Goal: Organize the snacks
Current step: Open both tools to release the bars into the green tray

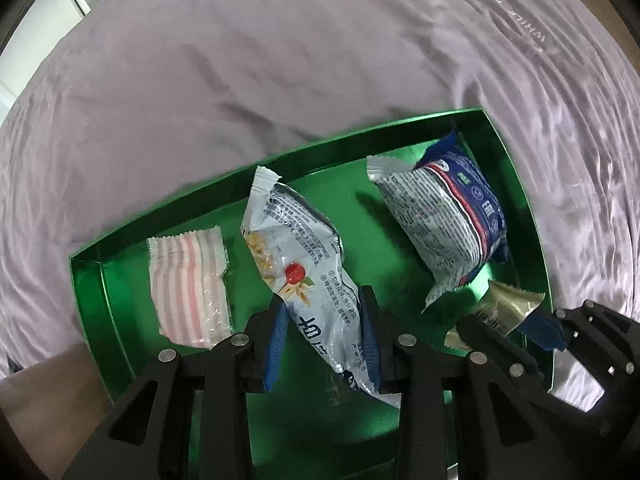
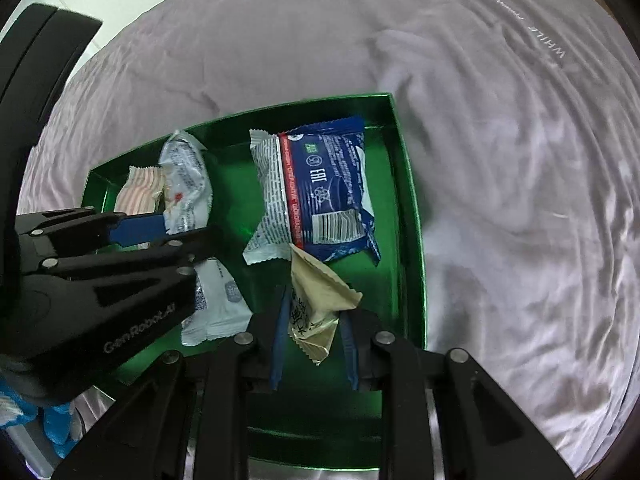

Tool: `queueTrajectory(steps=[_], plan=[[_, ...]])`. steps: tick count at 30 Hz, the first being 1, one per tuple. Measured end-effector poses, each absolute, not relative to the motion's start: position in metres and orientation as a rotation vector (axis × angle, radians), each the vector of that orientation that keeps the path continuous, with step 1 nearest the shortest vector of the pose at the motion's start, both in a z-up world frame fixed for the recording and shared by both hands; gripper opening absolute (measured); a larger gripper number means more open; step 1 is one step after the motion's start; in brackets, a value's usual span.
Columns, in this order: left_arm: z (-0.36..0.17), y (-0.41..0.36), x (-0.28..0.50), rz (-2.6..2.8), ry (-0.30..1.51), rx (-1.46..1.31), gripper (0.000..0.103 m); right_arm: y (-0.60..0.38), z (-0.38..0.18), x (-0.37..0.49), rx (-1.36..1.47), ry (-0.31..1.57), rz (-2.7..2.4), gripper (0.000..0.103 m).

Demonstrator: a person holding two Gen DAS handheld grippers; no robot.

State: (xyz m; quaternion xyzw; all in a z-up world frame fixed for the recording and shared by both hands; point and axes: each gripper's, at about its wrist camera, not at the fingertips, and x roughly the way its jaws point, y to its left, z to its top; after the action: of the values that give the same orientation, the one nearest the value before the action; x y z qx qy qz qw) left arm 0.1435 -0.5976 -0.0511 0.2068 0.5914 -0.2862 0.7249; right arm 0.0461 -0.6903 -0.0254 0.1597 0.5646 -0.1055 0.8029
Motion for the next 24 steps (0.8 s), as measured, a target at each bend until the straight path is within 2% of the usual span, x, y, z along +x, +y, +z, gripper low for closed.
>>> queueTrajectory(steps=[11,12,13,14,15,16,18,24], plan=[[-0.056,-0.598,0.141,-0.628,1.297,0.455,0.031,-0.683,-0.028,0.049,0.333,1.216,-0.231,0.000],[-0.056,-0.598,0.140,-0.628,1.298,0.453,0.031,-0.681,-0.028,0.047,0.329,1.216,-0.235,0.010],[-0.056,-0.596,0.140,-0.626,1.298,0.452,0.031,-0.680,-0.029,0.048,0.324,1.216,-0.240,0.025],[-0.057,-0.593,0.138,-0.626,1.297,0.448,0.031,-0.678,-0.027,0.048,0.319,1.213,-0.243,0.050],[-0.056,-0.591,0.137,-0.629,1.294,0.443,0.034,-0.678,-0.026,0.048,0.318,1.213,-0.244,0.054],[-0.056,-0.591,0.136,-0.631,1.291,0.442,0.040,-0.678,-0.025,0.049,0.313,1.215,-0.248,0.054],[-0.053,-0.590,0.135,-0.626,1.277,0.439,0.045,-0.677,-0.023,0.049,0.304,1.218,-0.256,0.054],[-0.036,-0.574,0.137,-0.629,1.264,0.408,0.046,-0.671,-0.007,0.040,0.299,1.202,-0.280,0.056]])
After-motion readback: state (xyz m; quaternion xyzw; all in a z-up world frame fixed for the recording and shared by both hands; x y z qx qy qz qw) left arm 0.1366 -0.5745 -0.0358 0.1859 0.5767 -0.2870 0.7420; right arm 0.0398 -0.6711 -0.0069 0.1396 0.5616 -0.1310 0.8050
